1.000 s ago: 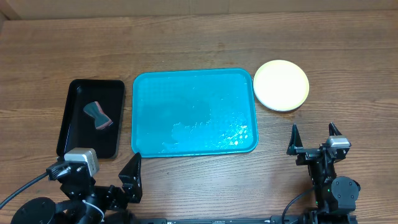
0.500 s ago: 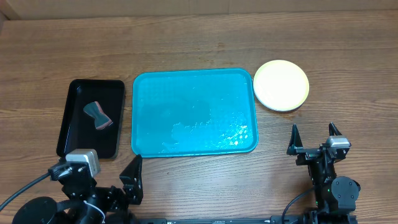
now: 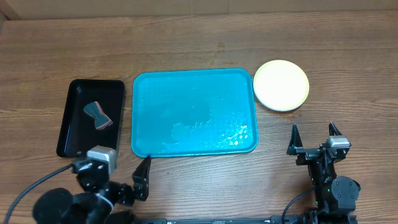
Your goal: Clean dirty plates on tray and stack at the side
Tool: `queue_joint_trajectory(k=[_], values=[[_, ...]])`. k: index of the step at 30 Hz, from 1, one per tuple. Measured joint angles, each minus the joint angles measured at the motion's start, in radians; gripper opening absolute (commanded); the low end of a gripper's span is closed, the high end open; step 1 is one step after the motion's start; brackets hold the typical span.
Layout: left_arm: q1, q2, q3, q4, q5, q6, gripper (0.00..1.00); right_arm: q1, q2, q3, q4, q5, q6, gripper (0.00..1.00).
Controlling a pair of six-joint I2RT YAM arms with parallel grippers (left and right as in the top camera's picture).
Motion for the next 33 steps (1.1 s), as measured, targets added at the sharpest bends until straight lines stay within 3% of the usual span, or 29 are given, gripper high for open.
queue_joint_trajectory(k=[9,20,26,33], values=[[-0.108,-0.278,-0.49,0.557,-0.03,-0.009,1.0,0.0,0.0,0.0,0.0,0.0,0.0,1.0],[-0.109,-0.341,-0.756,0.785,-0.347,-0.312,1.0,0.0,0.0,0.0,-0.001,0.0,0.0,1.0],[-0.109,-0.342,-0.847,0.928,-0.426,-0.328,1.0,0.0,0.0,0.0,0.0,0.0,0.0,1.0],[-0.109,-0.342,-0.929,0.975,-0.431,-0.277,1.0,0.0,0.0,0.0,0.0,0.0,0.0,1.0]])
